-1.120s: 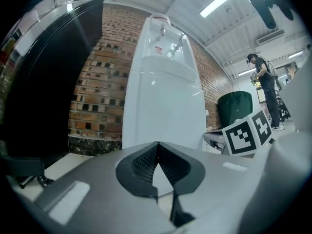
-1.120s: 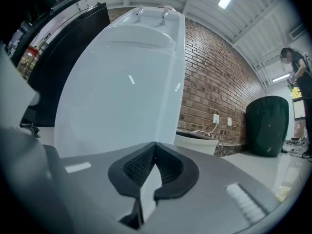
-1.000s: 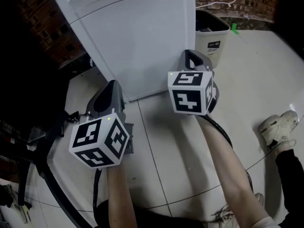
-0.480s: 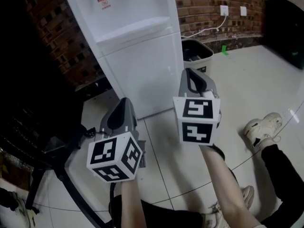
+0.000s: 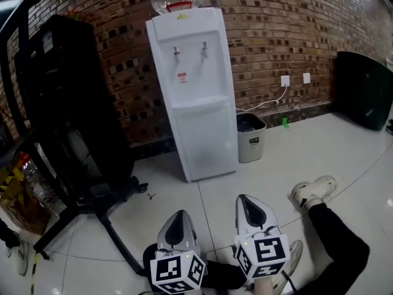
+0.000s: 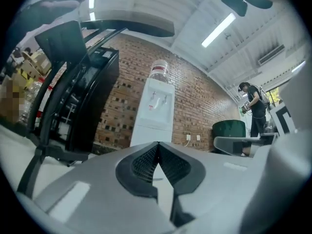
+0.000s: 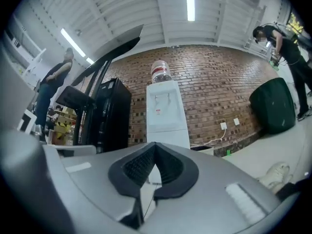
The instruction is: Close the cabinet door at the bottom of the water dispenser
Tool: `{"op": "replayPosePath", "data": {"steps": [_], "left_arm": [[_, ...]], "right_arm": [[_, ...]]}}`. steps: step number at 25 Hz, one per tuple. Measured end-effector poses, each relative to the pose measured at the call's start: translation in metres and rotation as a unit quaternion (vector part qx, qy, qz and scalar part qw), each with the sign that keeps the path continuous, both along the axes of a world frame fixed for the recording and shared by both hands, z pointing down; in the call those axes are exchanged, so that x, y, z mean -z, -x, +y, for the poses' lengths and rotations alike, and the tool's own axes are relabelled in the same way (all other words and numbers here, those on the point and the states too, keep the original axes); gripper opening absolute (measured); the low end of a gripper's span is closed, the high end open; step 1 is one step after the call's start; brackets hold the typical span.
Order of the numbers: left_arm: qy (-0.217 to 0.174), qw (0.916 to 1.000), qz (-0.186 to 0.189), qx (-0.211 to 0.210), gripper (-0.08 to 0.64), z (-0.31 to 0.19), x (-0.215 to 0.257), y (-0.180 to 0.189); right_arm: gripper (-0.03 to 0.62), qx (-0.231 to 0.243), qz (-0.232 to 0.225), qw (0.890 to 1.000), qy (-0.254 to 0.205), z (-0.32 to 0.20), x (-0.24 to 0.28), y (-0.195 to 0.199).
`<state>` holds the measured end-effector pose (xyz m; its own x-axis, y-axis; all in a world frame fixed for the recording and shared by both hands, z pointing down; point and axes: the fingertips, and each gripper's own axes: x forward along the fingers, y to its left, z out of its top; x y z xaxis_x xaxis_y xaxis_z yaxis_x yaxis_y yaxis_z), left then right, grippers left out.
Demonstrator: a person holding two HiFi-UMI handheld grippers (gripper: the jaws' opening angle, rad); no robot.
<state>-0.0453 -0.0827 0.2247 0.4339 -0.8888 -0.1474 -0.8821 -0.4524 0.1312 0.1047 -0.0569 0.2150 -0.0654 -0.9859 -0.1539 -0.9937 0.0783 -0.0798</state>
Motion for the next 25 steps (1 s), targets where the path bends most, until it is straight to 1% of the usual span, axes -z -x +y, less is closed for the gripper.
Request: {"op": "replayPosePath", "data": {"steps": [3,5,8,11,13,16,18,21,23,25], "left_arm": [[0.012,0.9999,0.0,0.001,0.02,0.016,-0.017,0.013],[0.015,0.9999,-0.004,0.006,0.02,0.019,-0.019,0.016],[0.005,0.9999,-0.012,0.011,0.02,0.017,-0.014,0.015],[-0.004,0.9997,-0.02,0.015,0.02,0.017,-0.011,0.016],[-0.006,0.9995,-0.025,0.018,0.02,0.018,-0.01,0.016],[-0.007,0.9996,-0.023,0.014,0.02,0.011,-0.012,0.014],[-0.002,0.9999,-0.014,0.0,0.02,0.013,-0.016,0.007],[-0.008,0.9993,-0.031,-0.019,0.02,0.019,-0.012,-0.007],[-0.013,0.999,-0.036,-0.024,0.02,0.02,-0.005,-0.016],[-0.011,0.999,-0.033,-0.027,0.02,0.021,0.0,-0.023]], "right_arm": [[0.0,-0.001,-0.002,1.0,0.011,0.023,-0.021,0.008],[0.0,-0.001,0.022,1.0,0.015,0.029,-0.026,0.012],[0.0,-0.002,0.064,0.998,0.006,0.029,-0.021,0.021],[0.0,0.004,0.081,0.997,0.003,0.027,-0.019,0.036],[0.0,0.012,0.084,0.996,0.003,0.025,-0.023,0.043],[0.0,0.002,0.08,0.997,0.006,0.02,-0.022,0.039],[0.0,0.008,0.066,0.998,0.009,0.019,-0.029,0.04],[0.0,0.015,0.05,0.999,0.01,0.019,-0.029,0.044],[0.0,0.015,0.056,0.998,0.01,0.018,-0.026,0.04],[0.0,0.014,0.066,0.998,0.014,0.018,-0.026,0.034]]}}
